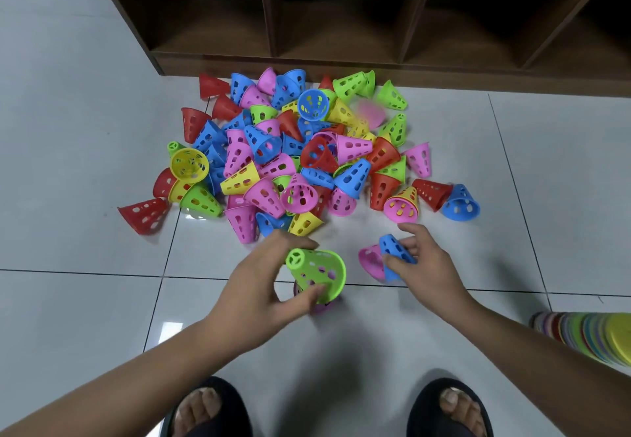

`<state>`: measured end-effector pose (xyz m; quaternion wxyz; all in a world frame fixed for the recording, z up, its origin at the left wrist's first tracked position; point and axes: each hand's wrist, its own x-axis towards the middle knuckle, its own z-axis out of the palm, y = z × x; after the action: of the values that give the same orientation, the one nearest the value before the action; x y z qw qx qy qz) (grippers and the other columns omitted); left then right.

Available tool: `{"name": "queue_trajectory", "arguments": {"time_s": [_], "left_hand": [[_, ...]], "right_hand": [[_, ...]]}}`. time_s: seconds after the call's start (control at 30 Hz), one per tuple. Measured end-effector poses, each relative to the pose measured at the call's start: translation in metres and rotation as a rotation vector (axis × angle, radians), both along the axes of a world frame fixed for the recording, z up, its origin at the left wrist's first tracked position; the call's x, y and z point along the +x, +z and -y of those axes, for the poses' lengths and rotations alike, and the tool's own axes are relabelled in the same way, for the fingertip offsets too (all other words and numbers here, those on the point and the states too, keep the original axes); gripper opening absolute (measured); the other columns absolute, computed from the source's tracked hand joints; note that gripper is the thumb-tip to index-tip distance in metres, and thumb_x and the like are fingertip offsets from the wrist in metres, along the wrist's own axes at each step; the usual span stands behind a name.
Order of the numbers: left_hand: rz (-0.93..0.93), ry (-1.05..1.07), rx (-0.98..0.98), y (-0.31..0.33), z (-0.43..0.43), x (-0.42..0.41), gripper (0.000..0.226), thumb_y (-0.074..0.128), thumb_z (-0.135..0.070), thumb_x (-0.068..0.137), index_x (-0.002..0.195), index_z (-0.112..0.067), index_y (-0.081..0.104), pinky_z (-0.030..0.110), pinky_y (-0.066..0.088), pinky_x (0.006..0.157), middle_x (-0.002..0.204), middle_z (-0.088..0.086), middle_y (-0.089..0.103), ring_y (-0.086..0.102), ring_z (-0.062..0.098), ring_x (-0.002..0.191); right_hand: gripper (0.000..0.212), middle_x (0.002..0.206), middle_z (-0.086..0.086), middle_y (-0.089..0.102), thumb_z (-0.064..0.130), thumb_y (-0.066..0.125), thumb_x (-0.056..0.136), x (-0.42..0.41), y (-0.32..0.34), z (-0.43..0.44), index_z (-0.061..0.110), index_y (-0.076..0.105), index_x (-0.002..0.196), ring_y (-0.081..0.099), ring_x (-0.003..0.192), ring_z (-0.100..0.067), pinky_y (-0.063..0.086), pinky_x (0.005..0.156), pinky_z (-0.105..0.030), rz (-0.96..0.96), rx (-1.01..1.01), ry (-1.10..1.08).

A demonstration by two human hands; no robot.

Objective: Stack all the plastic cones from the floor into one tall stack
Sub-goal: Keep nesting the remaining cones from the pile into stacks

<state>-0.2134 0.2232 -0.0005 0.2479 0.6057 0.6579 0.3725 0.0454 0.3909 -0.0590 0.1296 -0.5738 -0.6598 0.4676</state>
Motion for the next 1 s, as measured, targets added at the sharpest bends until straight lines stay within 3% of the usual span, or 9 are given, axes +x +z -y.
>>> {"name": "queue_trajectory", "arguments": {"time_s": [0.23, 0.4, 0.57, 0.7, 0.77, 0.9, 1.0], "left_hand": [[-0.115, -0.135, -0.104, -0.031, 0.002, 0.009, 0.048, 0.075, -0.046, 0.094, 0.137, -0.029, 0.060, 0.030, 0.053, 0.096, 0.125, -0.012, 0.055, 0.057, 0.009, 0.115], [-0.109, -0.117, -0.115, -0.048, 0.006, 0.011, 0.054, 0.078, -0.046, 0.092, 0.138, -0.028, 0.057, 0.026, 0.050, 0.097, 0.127, -0.016, 0.051, 0.053, 0.007, 0.116], [0.004, -0.106, -0.173, -0.060, 0.007, 0.007, 0.058, 0.080, -0.048, 0.090, 0.142, -0.033, 0.059, 0.029, 0.052, 0.101, 0.137, -0.016, 0.054, 0.055, 0.007, 0.127], [0.028, -0.092, -0.228, -0.066, 0.013, -0.002, 0.066, 0.082, -0.054, 0.084, 0.143, -0.038, 0.055, 0.019, 0.050, 0.093, 0.131, -0.025, 0.055, 0.058, 0.007, 0.122], [0.012, -0.103, -0.271, -0.074, 0.017, -0.011, 0.073, 0.086, -0.055, 0.081, 0.144, -0.041, 0.052, 0.017, 0.048, 0.096, 0.133, -0.027, 0.055, 0.056, 0.004, 0.127], [-0.078, -0.108, -0.307, -0.093, 0.022, -0.041, 0.072, 0.085, -0.048, 0.083, 0.146, -0.039, 0.052, 0.026, 0.051, 0.101, 0.138, -0.022, 0.053, 0.053, 0.001, 0.127], [-0.163, -0.013, -0.270, -0.099, 0.018, -0.067, 0.064, 0.087, -0.032, 0.083, 0.140, -0.033, 0.057, 0.030, 0.053, 0.097, 0.136, -0.013, 0.057, 0.058, 0.012, 0.122]], "right_hand": [[0.050, 0.108, 0.016, 0.070, 0.018, 0.080, 0.092, -0.046, 0.069, 0.027, 0.035, 0.057, 0.133, 0.068, 0.109, -0.009, 0.057, 0.090, -0.023, -0.368, -0.003, 0.019], [0.053, 0.118, 0.019, 0.067, 0.016, 0.078, 0.094, -0.065, 0.107, 0.057, 0.034, 0.054, 0.137, 0.068, 0.119, -0.012, 0.055, 0.096, -0.023, -0.535, -0.004, 0.184], [0.057, 0.130, 0.016, 0.067, 0.013, 0.081, 0.092, -0.069, 0.102, 0.069, 0.030, 0.054, 0.139, 0.062, 0.130, -0.011, 0.051, 0.106, -0.027, -0.455, 0.026, 0.338], [0.045, 0.125, 0.019, 0.066, 0.018, 0.080, 0.090, -0.062, 0.075, 0.071, 0.033, 0.061, 0.128, 0.062, 0.124, -0.005, 0.050, 0.104, -0.029, -0.233, 0.101, 0.498], [0.042, 0.123, 0.019, 0.064, 0.020, 0.080, 0.089, -0.056, 0.061, 0.070, 0.033, 0.062, 0.125, 0.060, 0.122, -0.006, 0.049, 0.103, -0.030, -0.168, 0.144, 0.567], [0.050, 0.127, 0.021, 0.059, 0.022, 0.080, 0.086, -0.047, 0.045, 0.061, 0.037, 0.061, 0.129, 0.056, 0.127, -0.006, 0.046, 0.105, -0.023, -0.138, 0.167, 0.603], [0.055, 0.133, 0.021, 0.056, 0.018, 0.077, 0.083, -0.040, 0.033, 0.045, 0.033, 0.060, 0.133, 0.052, 0.134, -0.005, 0.041, 0.111, -0.021, -0.095, 0.204, 0.612]]}}
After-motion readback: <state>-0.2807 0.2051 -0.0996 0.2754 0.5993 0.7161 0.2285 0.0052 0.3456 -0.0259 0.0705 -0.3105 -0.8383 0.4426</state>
